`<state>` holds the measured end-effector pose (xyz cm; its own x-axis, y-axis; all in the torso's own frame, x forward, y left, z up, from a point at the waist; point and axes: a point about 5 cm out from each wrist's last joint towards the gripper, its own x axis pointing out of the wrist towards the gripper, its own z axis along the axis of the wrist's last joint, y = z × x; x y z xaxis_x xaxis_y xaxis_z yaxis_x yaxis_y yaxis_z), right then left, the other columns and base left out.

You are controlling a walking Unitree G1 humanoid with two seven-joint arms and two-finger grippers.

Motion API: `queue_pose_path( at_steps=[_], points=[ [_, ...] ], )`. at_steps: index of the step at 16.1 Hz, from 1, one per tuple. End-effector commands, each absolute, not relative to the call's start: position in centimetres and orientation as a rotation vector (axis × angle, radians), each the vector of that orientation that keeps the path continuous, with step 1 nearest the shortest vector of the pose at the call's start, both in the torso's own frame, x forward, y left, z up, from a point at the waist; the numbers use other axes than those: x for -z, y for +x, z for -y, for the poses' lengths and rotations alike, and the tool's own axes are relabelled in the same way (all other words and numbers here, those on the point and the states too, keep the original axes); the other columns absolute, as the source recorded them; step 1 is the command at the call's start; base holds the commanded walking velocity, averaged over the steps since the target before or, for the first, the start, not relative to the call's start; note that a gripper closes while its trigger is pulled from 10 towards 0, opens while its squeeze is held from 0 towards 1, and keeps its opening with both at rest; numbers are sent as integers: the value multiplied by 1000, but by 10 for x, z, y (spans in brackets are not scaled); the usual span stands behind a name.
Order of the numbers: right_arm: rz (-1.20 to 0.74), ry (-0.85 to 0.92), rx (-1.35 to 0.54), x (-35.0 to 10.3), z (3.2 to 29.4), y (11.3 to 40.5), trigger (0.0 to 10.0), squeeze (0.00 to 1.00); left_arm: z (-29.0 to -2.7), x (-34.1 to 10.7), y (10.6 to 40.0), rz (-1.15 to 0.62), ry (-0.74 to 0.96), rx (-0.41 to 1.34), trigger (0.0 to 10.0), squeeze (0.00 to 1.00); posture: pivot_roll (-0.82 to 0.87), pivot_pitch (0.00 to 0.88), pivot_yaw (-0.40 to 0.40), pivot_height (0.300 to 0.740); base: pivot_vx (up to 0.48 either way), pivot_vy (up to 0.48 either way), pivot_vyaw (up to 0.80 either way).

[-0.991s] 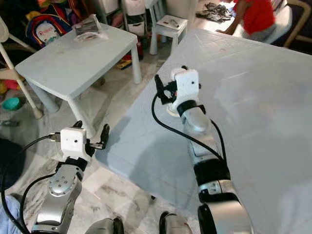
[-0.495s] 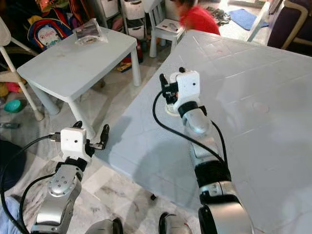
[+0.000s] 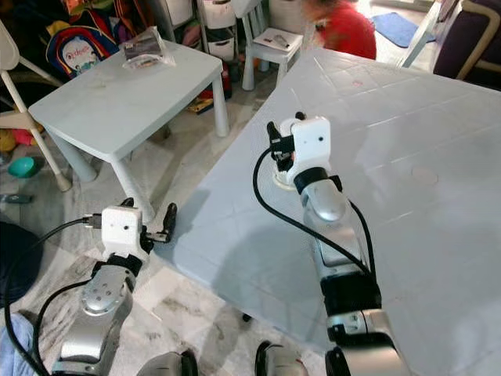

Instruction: Restocking fridge

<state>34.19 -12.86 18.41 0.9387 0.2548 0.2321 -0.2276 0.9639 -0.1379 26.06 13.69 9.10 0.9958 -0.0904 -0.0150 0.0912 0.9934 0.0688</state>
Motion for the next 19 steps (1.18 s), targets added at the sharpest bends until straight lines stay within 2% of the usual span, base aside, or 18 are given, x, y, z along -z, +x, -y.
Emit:
queue_pose_path(
  at_steps=[1,4,5,9,15,19],
  points=[
    [185,-80,-265,-171,124,337,0,0,-138,-88,259,-38,58,74,10000,0,-51,136,33,740,0,0,0],
    [161,19,-286,-164,111,329,0,0,-137,-89,259,-27,30,69,10000,0,-45,128,28,740,0,0,0],
    [146,44,-310,-159,105,324,10000,0,-138,-90,259,-31,42,65,10000,0,-40,123,24,740,0,0,0],
    [135,28,-345,-151,103,317,10000,0,-139,-89,257,-33,35,55,10000,0,-39,118,21,740,0,161,117],
    [170,-39,-407,-153,96,313,10000,0,-137,-89,258,-30,41,62,10000,0,-45,123,23,740,0,349,799],
    [179,-74,-430,-151,95,310,10000,0,-136,-89,257,-28,51,62,10000,0,-46,127,25,740,0,0,800]
  ],
)
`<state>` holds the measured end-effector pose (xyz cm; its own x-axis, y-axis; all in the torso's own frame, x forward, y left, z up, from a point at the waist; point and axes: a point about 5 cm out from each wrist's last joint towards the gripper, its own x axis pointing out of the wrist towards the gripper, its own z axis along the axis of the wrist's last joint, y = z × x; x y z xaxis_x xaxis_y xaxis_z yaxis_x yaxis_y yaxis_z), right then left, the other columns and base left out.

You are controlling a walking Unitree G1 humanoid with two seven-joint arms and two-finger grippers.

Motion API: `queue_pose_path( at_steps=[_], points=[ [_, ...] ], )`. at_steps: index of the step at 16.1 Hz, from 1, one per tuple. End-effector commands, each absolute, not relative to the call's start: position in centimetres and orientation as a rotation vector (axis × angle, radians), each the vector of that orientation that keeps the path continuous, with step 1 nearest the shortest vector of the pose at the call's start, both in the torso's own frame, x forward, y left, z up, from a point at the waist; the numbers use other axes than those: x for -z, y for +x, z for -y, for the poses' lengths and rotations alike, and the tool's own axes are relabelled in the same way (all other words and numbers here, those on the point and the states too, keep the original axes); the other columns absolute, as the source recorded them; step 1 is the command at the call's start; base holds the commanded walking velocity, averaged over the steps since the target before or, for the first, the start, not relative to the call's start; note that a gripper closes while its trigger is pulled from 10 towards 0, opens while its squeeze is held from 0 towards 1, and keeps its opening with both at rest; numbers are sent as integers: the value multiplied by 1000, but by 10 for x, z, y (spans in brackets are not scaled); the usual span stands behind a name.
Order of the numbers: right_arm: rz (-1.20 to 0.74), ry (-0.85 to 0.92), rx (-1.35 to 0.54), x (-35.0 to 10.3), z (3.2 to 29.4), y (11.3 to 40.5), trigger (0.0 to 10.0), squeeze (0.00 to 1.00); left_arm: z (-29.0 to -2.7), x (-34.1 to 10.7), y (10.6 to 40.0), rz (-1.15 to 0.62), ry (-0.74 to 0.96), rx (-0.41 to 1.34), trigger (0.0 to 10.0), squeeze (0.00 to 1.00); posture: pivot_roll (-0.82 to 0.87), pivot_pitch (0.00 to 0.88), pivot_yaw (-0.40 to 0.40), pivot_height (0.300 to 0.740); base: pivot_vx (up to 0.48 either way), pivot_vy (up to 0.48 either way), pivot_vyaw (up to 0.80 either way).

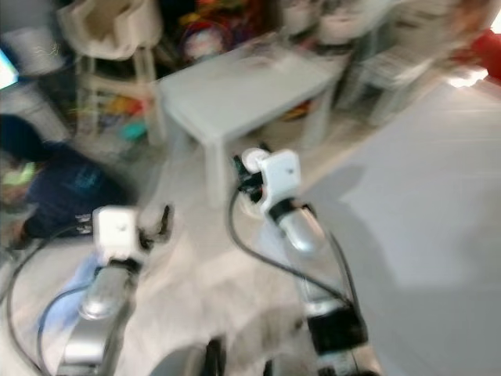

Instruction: Restocking fridge

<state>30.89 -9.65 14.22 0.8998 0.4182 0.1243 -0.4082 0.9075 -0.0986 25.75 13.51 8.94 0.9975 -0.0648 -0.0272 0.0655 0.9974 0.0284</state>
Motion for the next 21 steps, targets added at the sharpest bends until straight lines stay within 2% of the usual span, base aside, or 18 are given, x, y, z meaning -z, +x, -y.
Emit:
queue_pose_path(
  at_steps=[1,7,9,11,15,18,21],
  points=[
    [181,-76,-435,-150,95,309,10000,0,-137,-89,257,-27,52,61,10000,0,-47,126,25,740,0,0,800],
    [198,-93,-490,-149,91,305,10000,0,-151,-88,253,-16,71,-7,10000,0,-43,120,20,740,0,0,800],
    [196,-111,-476,-147,96,303,10000,0,-157,-92,249,3,73,-37,10000,0,-38,110,21,740,0,0,800],
    [179,-121,-399,-142,117,299,10000,0,-176,-89,229,-4,107,-112,10000,0,-32,85,19,740,0,0,800],
    [86,-134,-280,-113,151,281,10000,0,-201,-76,208,-52,162,-178,10000,0,-30,43,24,740,0,0,800],
    [66,-134,-228,-103,158,278,10000,0,-201,-72,215,-67,163,-154,10000,0,-47,0,48,740,0,0,800],
    [84,-128,-200,-107,157,287,10000,0,-193,-70,230,-66,171,-99,10000,0,-59,0,63,740,0,0,800]
  ],
)
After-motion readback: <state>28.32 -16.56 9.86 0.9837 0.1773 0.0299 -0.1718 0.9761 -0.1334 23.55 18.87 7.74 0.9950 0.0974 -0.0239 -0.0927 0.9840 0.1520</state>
